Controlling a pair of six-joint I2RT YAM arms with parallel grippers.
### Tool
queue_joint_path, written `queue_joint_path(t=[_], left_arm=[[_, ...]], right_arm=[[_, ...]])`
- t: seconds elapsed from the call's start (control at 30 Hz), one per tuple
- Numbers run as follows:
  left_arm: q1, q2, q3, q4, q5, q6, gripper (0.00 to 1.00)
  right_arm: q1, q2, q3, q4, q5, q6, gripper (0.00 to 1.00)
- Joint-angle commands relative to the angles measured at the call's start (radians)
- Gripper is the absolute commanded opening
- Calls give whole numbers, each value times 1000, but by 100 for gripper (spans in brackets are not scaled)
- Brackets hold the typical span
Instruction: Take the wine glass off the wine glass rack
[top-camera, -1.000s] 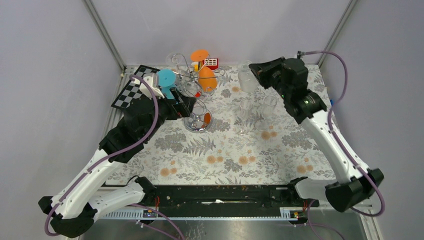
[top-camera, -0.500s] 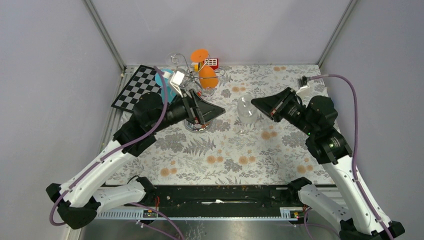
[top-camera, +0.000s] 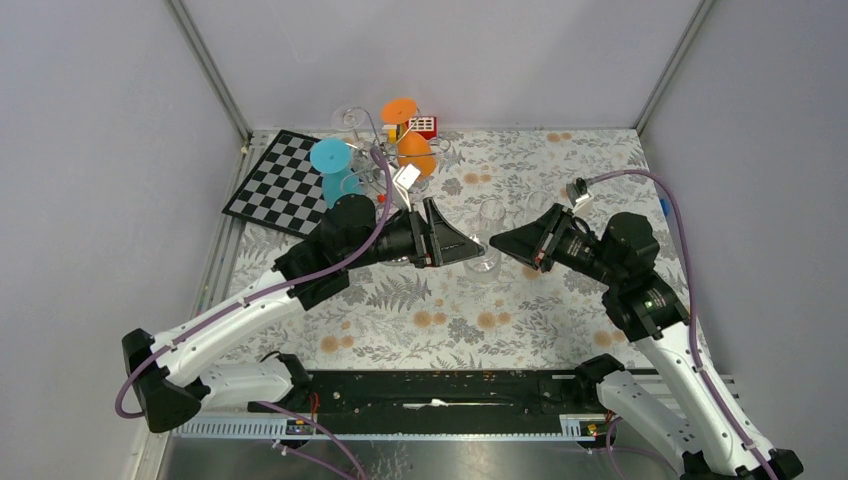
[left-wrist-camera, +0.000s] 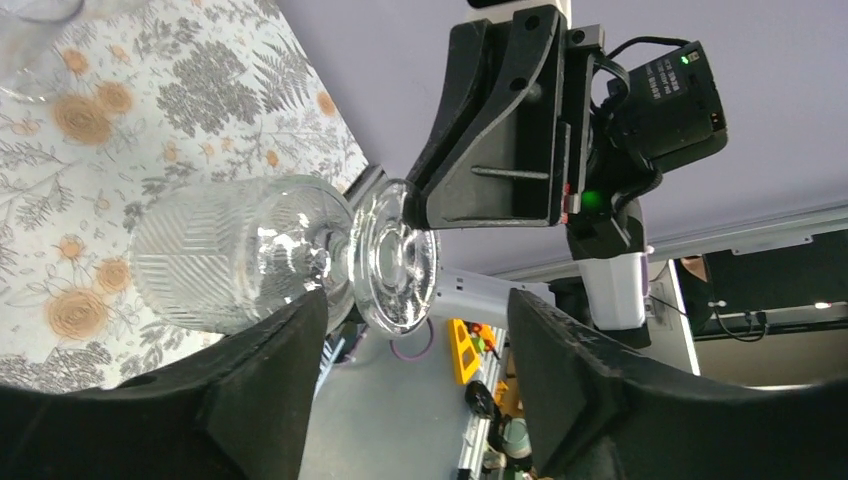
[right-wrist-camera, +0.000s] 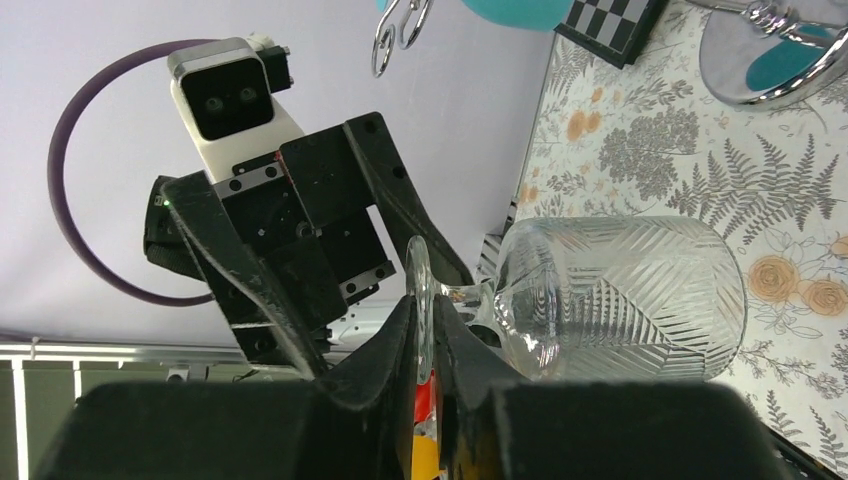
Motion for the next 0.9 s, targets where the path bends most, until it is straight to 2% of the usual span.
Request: queue_joint_path(t=[0.0,0.13,0.27,0.7,0.83,0.87], left_arm=[[-12,-25,-7,117,49,-64,64],[-14,-60,-34,134,46,-100,53],[-15,-62,-46,141,43,-124,50],[-11,-31,-82,244,-4,-209,29],[-7,-24,-82,255,-1,-210,16],[-5,-23,-81,260,2,-209,10]], right_arm=[[-3,-1,-15,208,-74,47,0],[-3,6,-33,220,-80,39,0],[-3,21,-51,258,-103,42,0],[-3,31,-72,298,-172,34,0],[-3,24,-68,282,-168,15,0],[-3,23,-65,276,-164,9,3]])
